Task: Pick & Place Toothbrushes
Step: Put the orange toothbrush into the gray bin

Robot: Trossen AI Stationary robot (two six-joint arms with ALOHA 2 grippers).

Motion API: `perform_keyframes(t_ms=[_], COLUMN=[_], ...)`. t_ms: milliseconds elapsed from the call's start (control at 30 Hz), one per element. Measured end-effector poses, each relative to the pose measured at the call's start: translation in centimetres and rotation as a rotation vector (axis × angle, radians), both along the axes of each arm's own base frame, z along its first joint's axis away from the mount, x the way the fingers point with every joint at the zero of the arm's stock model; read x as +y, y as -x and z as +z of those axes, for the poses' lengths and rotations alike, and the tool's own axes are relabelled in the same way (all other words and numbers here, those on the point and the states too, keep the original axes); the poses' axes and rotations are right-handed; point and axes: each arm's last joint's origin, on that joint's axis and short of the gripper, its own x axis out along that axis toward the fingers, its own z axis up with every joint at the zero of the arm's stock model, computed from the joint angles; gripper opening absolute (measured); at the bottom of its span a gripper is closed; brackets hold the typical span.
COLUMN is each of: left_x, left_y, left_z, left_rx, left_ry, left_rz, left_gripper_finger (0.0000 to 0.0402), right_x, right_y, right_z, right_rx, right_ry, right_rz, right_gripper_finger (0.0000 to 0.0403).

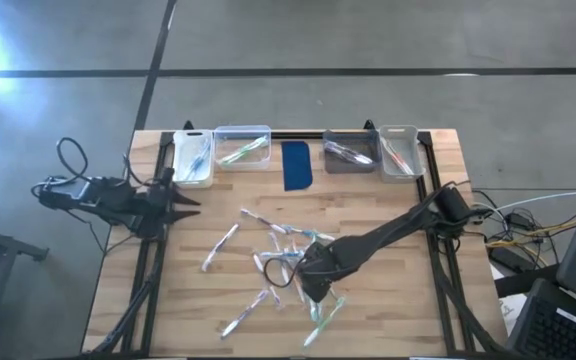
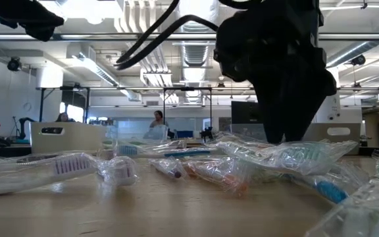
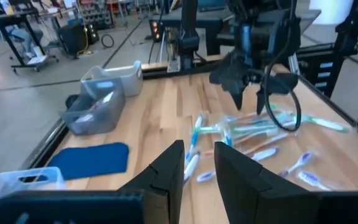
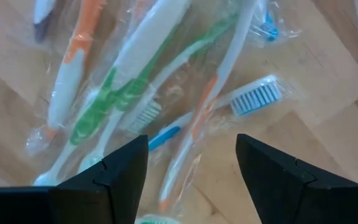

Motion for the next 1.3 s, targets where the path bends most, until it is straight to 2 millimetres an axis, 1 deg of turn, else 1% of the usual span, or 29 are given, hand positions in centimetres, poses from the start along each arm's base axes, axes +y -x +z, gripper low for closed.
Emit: perform_keyframes(t_ms=[167,267,400,600,833,900,1000,1133,1300], left_x=[-0.4,-0.6,-0.7,-0.7,-0.7,-0.7,-0.7,-0.7,-0.7], left_y=[-1.3,-1.7,-2.0,-2.0,-2.1,-2.1,-2.1,-2.0,-2.0], left_z=[-2.7,-4.3,-5.7,-6.2,-6.6,-6.6,-6.6,-6.6,-6.6], left_rx=[0.005,0.024,0.054,0.066,0.082,0.082,0.083,0.085,0.085], left_ry=[0.033,0.055,0.079,0.050,0.024,0.024,0.023,0.022,0.022], left_rz=[-0.004,-0.026,-0.031,-0.039,-0.045,-0.045,-0.046,-0.046,-0.046], left_gripper_finger=[0.0094,0.0094,0.0094,0.0094,0.0094,0.0094,0.0094,0.0094,0.0094], right_x=[0.1,0.0,-0.1,-0.1,-0.1,-0.1,-0.2,-0.4,-2.0], right_y=[-0.2,-0.2,0.1,0.4,0.4,0.5,0.7,1.3,2.7], right_z=[-0.9,-1.3,-1.9,-2.4,-2.3,-2.0,-1.0,1.2,4.5], right_rx=[0.008,-0.003,0.005,0.014,0.010,0.003,-0.011,-0.048,-0.070], right_ry=[0.004,0.008,0.008,-0.011,-0.013,-0.018,-0.027,-0.033,0.000], right_rz=[0.007,-0.011,-0.020,-0.017,-0.006,-0.001,0.018,0.044,0.059], right_gripper_finger=[0.0227,0.0212,0.0183,0.0123,0.0032,0.0020,0.0022,0.0023,0.0021])
